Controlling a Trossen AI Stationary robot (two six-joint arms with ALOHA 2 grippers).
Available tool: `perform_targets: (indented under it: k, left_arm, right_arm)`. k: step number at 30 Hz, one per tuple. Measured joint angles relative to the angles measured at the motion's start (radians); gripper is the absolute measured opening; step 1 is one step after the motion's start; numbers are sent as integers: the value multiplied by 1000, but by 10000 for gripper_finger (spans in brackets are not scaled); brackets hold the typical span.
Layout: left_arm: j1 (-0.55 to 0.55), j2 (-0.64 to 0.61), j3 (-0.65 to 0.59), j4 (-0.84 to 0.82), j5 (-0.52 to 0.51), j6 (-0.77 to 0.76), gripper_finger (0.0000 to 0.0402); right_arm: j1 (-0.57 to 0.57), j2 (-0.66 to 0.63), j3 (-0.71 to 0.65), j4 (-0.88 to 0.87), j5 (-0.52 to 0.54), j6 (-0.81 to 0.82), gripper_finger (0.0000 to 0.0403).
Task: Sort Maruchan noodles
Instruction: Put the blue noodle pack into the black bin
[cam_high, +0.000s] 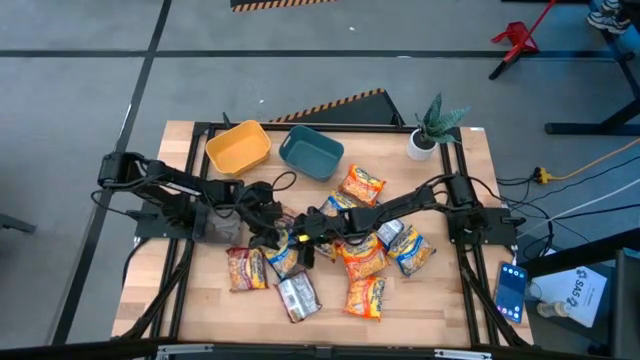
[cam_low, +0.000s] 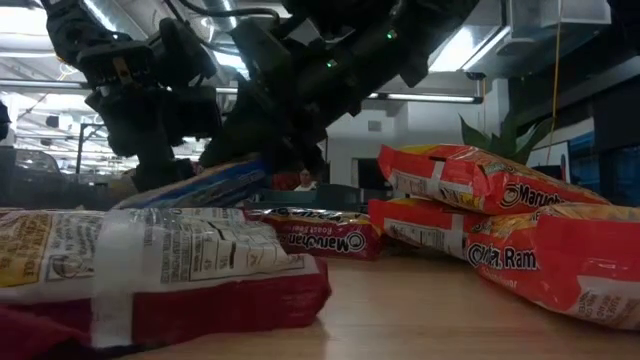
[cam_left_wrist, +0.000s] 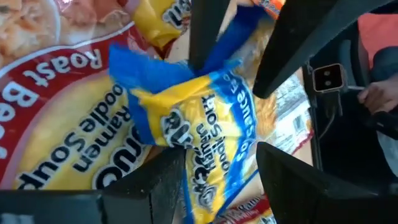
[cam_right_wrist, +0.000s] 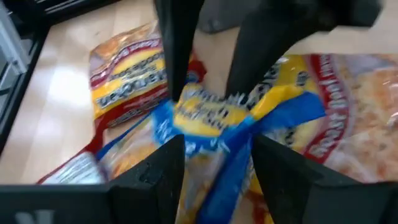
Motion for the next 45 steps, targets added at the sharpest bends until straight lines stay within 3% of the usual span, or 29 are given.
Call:
perform_targets:
  k: [8, 12, 22, 28, 32, 37, 45]
  left_arm:
    - [0, 27, 1, 33, -5, -18, 199]
    - [7, 19, 1, 29, 86, -100, 199]
    - [-45, 14, 1, 31, 69, -154, 199]
    - [-84, 54, 1, 77, 69, -163, 199]
    - [-70, 87, 1, 141, 107, -219, 199]
    - [-48, 90, 1, 165, 124, -235, 199]
    - [-43, 90, 1, 174, 116, -209, 199]
  right_arm:
    - [-3, 7, 1, -97, -4, 42, 181]
    - [-3, 2, 2, -195, -38, 129, 181]
    - [-3, 2, 2, -201, -145, 245, 182]
    - [-1, 3, 1, -200, -123, 259, 182]
    - [-7, 3, 0, -206, -117, 245, 182]
    - [-23, -49, -4, -248, -197, 240, 182]
    - [112, -137, -2, -429, -41, 226, 181]
